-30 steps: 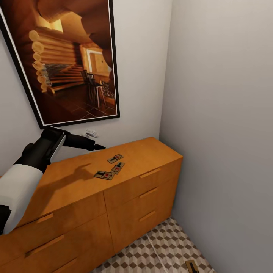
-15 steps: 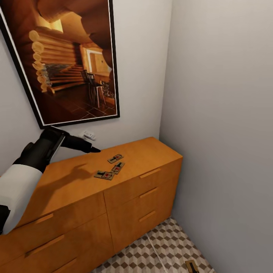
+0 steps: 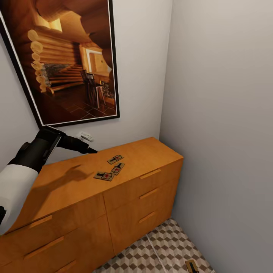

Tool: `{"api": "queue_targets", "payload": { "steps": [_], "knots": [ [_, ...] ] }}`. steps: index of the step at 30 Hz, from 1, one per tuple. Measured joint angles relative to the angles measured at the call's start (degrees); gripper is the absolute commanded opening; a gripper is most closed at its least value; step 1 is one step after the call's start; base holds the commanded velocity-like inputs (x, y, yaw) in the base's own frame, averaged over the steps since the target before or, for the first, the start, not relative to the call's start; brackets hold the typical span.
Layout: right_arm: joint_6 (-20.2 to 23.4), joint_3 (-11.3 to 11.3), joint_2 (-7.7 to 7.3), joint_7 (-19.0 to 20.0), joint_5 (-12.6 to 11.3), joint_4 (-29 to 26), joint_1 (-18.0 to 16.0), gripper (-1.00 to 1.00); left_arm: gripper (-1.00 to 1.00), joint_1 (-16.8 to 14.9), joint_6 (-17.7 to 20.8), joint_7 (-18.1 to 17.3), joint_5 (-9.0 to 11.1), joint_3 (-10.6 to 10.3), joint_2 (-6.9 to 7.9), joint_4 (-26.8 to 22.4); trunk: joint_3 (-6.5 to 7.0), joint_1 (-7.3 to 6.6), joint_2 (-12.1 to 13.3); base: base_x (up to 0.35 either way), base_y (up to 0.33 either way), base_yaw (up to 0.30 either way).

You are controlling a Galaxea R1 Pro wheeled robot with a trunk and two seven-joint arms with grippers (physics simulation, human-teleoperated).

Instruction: Take the four mousetraps from the cabinet in the bathroom and place them on the bathroom floor. Make sure all four end up on the same floor surface, and ensure that at least two of them are either under or directly next to the same bathroom sink.

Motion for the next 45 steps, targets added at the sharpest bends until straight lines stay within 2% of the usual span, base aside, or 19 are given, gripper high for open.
{"api": "queue_targets", "payload": {
  "steps": [9,19,25,33,45],
  "knots": [
    [0.0,0.0,0.10,0.0,0.0,0.0,0.0,-1.00,1.00,0.0,0.0,0.0,0.0,-0.1,0.01,0.0,0.00,-0.01,0.0,0.254,0.000,0.000],
    [0.0,0.0,0.17,0.0,0.0,0.0,0.0,-1.00,1.00,0.0,0.0,0.0,0.0,-0.5,0.01,0.1,0.00,0.01,0.0,0.032,0.000,0.000],
    [0.0,0.0,0.18,0.0,0.0,0.0,0.0,-1.00,1.00,0.0,0.0,0.0,0.0,-1.6,-0.06,0.2,-0.03,0.02,0.0,0.001,0.000,0.000],
    [0.0,0.0,0.17,0.0,0.0,0.0,0.0,-1.00,1.00,0.0,0.0,0.0,0.0,-4.3,-0.34,0.4,-0.49,0.02,0.0,0.000,0.000,0.000],
    [0.0,0.0,0.18,0.0,0.0,0.0,0.0,-1.00,1.00,0.0,-0.1,0.0,0.0,-4.7,-1.93,0.5,-0.72,0.00,0.0,0.104,-0.056,0.000]
  ]
}}
